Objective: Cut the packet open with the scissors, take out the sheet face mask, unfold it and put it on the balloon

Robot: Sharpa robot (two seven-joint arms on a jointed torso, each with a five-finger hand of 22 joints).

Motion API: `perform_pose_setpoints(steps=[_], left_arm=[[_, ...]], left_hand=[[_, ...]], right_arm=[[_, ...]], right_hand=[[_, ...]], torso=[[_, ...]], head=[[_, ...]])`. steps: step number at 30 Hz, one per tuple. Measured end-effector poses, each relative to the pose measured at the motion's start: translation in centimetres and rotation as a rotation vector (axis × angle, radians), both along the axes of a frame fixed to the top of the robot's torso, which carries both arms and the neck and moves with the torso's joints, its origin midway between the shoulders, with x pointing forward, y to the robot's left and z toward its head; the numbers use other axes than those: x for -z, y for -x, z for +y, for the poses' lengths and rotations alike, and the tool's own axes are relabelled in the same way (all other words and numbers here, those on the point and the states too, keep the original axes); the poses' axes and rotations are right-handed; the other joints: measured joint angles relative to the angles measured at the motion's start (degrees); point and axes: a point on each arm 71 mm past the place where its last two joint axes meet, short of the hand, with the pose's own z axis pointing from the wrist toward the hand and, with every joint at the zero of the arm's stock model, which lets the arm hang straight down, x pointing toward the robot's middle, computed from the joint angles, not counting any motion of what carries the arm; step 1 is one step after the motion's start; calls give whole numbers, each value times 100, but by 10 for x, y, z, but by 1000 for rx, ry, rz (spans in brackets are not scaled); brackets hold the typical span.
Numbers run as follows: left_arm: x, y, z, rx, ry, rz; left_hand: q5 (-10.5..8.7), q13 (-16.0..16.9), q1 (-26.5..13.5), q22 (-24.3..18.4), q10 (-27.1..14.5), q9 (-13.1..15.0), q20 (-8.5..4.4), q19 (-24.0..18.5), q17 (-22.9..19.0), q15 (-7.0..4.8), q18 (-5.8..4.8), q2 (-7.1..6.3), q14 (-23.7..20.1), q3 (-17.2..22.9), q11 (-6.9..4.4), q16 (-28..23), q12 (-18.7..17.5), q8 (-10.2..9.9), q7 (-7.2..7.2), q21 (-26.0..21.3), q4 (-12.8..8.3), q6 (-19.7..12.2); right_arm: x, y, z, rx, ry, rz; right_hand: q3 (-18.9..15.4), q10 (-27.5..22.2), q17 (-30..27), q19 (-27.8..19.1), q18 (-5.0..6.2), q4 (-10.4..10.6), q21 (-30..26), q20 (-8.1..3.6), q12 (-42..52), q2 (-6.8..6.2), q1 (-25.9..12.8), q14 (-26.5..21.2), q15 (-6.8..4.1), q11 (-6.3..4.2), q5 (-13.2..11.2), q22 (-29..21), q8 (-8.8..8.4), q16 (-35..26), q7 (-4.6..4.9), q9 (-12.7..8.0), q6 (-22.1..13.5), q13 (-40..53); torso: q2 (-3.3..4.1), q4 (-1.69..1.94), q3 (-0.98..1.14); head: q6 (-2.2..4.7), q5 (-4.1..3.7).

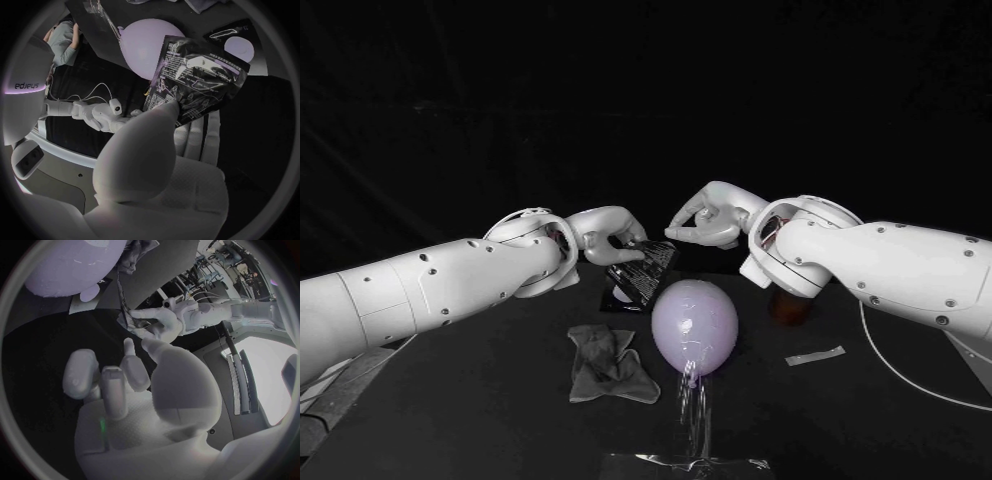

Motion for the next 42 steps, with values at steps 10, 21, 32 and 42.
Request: perform_pose_setpoints(steps=[10, 21, 32, 42], left_arm=[[0, 0, -3, 10, -18, -16], [0, 2, -5, 21, -24, -21], [0, 2, -4, 18, -27, -23], [0, 2, -4, 18, -28, -24]], left_hand=[[-6, 0, -22, 0, -1, 29, 0, 0, 0, -18, 0, -23, 18, 38, 0, 0, 0, 24, -2, -1, -8, -2], [-6, 0, -23, -1, -1, 30, 0, 0, -1, -20, 0, -24, 20, 37, 1, 0, 0, 25, -7, -1, -7, -7], [-7, 0, -38, 8, -2, 30, -5, -5, 3, -19, 0, -38, 20, 54, 1, 0, 0, 25, 3, 0, -23, 3], [14, 0, -52, 8, -2, 35, -21, -21, 3, -19, -1, -53, 19, 93, 2, 0, 0, 17, 2, 20, -16, 3]], right_arm=[[5, 0, 4, 5, 55, -13], [5, -3, 1, 25, 96, -51], [8, -2, 0, 21, 119, -57], [9, -1, 0, 15, 126, -55]], right_hand=[[-17, 30, -20, 40, -1, -17, 46, 1, 233, 0, 0, 0, 2, 30, -196, -6, 4, 19, 18, 42, -20, 239], [61, 53, -19, 51, -2, -140, 111, -10, 391, 29, 94, -1, 3, 7, -445, -4, 48, 32, 18, 95, -20, 390], [103, 94, -15, 81, -85, -263, 154, 1, 447, 22, 236, -1, 4, 9, -663, -1, 71, 65, 18, 129, -19, 397], [103, 93, -15, 81, -85, -263, 154, 1, 480, 22, 236, -2, 4, 9, -663, -3, 70, 62, 17, 128, -18, 392]], torso=[[2, 11, -5], [-5, 18, -11], [-8, 10, -9], [-6, 5, -4]], head=[[-73, -64], [-120, -85], [-137, -65], [-145, -52]])
